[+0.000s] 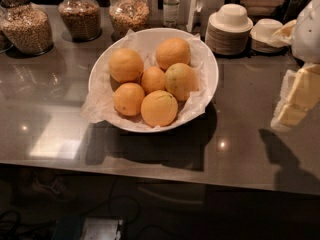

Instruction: Pick orange from white bowl

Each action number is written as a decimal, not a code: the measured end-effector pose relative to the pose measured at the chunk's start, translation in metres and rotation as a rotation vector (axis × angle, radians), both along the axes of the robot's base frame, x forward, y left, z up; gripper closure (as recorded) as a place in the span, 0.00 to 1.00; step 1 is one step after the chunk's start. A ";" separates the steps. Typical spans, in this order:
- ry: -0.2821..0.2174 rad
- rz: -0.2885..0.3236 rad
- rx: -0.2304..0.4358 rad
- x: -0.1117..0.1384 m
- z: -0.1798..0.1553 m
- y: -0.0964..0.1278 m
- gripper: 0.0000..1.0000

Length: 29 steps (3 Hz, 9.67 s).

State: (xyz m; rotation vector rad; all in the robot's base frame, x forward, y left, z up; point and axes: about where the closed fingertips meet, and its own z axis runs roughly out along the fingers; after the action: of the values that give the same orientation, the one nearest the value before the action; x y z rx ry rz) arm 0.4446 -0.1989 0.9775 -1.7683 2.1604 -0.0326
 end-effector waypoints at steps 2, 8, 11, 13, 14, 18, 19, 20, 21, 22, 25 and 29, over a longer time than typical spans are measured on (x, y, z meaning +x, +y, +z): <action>0.027 0.378 0.211 0.011 0.013 0.108 0.00; -0.176 0.104 0.168 0.085 -0.009 0.158 0.00; 0.033 -0.031 0.274 0.061 -0.079 0.140 0.19; -0.001 -0.008 0.279 0.057 -0.047 0.154 0.48; -0.001 -0.008 0.279 0.059 -0.038 0.155 0.42; -0.058 -0.343 0.321 0.125 -0.050 0.132 0.46; -0.048 -0.353 0.323 0.125 -0.051 0.134 0.52; -0.048 -0.353 0.323 0.125 -0.046 0.134 0.51; -0.025 -0.341 0.318 0.122 -0.050 0.141 0.43; -0.008 -0.335 0.313 0.121 -0.053 0.145 0.24; 0.092 -0.359 0.268 0.122 -0.102 0.154 0.19; 0.089 -0.352 0.275 0.120 -0.084 0.155 1.00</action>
Offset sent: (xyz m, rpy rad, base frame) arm 0.0017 0.1644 0.0230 0.3445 0.0709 0.6094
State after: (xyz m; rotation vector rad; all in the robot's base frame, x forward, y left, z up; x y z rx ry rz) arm 0.5644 -0.0435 0.8931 -1.2491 2.3814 0.2490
